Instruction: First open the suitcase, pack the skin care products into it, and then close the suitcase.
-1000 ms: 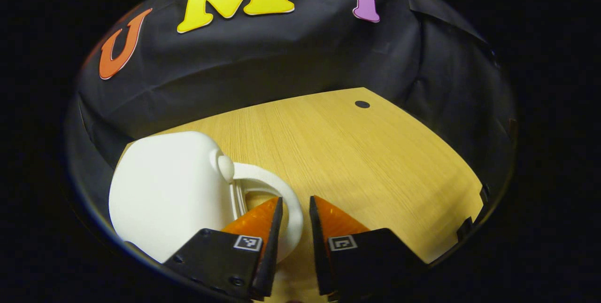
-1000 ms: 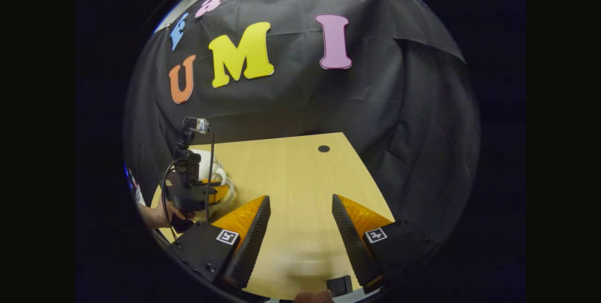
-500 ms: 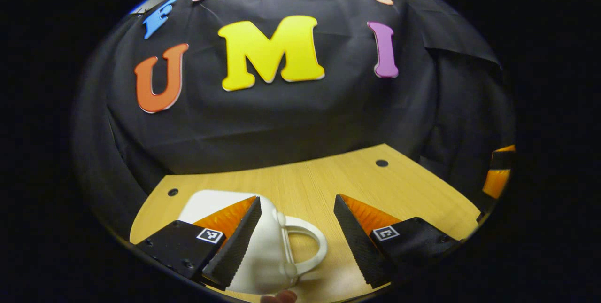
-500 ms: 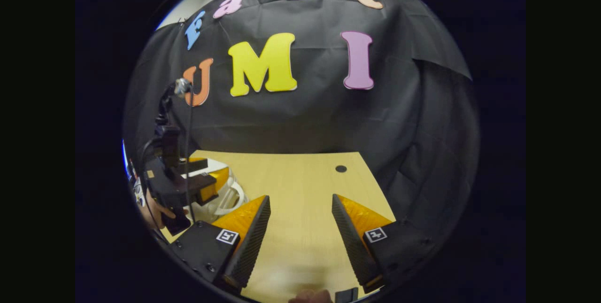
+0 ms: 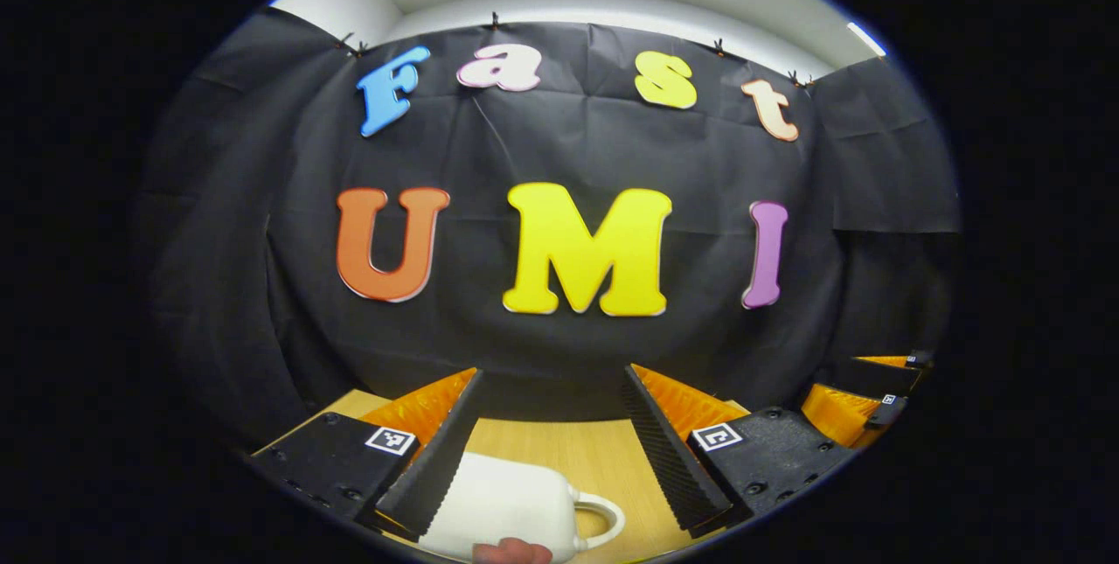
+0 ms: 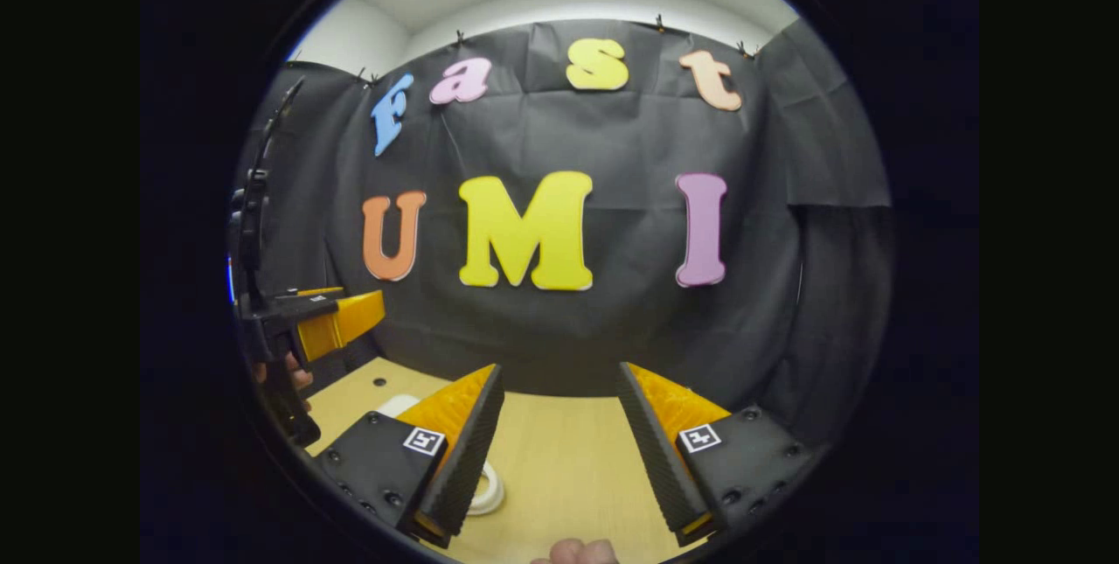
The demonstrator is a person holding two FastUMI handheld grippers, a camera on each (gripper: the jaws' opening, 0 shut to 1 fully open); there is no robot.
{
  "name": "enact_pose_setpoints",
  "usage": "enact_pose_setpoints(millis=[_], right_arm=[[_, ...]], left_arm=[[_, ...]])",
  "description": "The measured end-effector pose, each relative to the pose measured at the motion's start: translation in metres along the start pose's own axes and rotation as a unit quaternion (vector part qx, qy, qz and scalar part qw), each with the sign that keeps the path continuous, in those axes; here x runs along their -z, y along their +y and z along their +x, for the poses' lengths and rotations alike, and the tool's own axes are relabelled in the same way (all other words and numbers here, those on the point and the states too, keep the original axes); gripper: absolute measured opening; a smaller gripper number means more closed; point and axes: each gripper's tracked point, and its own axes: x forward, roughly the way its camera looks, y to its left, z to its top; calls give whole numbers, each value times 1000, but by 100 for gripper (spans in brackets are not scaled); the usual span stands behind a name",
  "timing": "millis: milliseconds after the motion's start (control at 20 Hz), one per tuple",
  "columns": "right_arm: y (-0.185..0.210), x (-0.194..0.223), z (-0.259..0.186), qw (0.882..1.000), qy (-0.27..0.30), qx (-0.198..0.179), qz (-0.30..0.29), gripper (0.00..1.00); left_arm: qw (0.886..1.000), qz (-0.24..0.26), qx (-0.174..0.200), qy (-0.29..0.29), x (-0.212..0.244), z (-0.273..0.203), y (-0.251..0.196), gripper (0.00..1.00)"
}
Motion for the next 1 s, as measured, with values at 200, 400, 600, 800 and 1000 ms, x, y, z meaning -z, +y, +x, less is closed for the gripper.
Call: enact_pose_setpoints(millis=[200,400,600,800,1000], right_arm=[[29,-19,-2,999,-34,14,-4,78],[54,-18,-10,999,-45,29,-7,79],[75,-13,-16,999,-39,17,-5,80],[87,-8,-20,999,-34,9,0,79],[87,-7,-18,999,-28,15,3,80]], left_arm=[[1000,-6,-7,-7,-5,-20,14,98],[1000,-14,-13,4,5,-37,28,98],[1000,-7,-17,17,11,-45,37,98],[1000,-3,-20,17,14,-48,44,98],[999,2,-29,15,13,-52,51,98]])
